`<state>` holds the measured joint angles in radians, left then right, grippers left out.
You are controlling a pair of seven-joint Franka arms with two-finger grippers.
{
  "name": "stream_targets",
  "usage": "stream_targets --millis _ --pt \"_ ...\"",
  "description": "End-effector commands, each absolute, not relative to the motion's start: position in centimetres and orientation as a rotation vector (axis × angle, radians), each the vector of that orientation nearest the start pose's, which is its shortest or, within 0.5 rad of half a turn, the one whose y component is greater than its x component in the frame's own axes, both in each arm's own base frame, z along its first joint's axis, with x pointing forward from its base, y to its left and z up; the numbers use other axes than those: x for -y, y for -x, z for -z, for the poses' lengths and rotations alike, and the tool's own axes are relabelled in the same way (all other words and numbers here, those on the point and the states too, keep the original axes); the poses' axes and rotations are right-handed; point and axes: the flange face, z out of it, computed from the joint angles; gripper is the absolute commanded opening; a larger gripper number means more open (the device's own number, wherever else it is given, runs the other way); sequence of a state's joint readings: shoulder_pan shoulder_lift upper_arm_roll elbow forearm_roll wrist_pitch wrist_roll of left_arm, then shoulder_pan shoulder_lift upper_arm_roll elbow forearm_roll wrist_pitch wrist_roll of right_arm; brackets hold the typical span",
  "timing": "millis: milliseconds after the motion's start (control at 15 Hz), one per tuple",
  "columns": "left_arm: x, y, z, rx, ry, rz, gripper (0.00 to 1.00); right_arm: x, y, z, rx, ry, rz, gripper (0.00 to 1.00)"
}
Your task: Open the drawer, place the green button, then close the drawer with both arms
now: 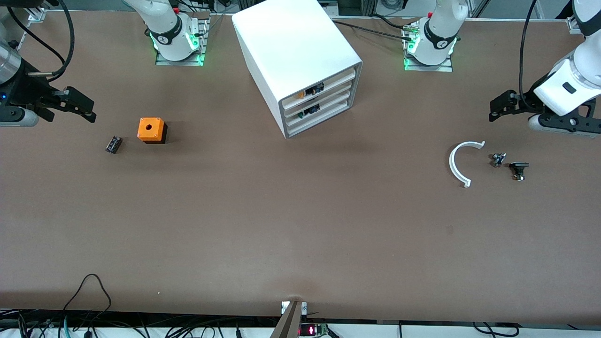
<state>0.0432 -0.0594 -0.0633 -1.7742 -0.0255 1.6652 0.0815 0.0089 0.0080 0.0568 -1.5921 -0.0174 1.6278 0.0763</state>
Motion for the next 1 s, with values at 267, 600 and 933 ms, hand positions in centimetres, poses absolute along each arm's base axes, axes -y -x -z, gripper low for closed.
stream_targets --millis 267,600,933 --pt "2.23 -53.05 -57.75 -0.168 3.156 -0.116 1.0 -3.66 -56.73 -62.34 -0.017 3.139 0.065 1.0" --pt "2.05 -53.53 -57.94 -0.164 3.156 -0.109 1.0 -3.49 -56.73 -62.32 -0.019 3.14 0.063 1.0" --pt "1.88 -53.59 -57.93 -0.165 3.139 -0.109 1.0 -3.46 -56.7 -62.29 -0.019 3.143 0.058 1.0"
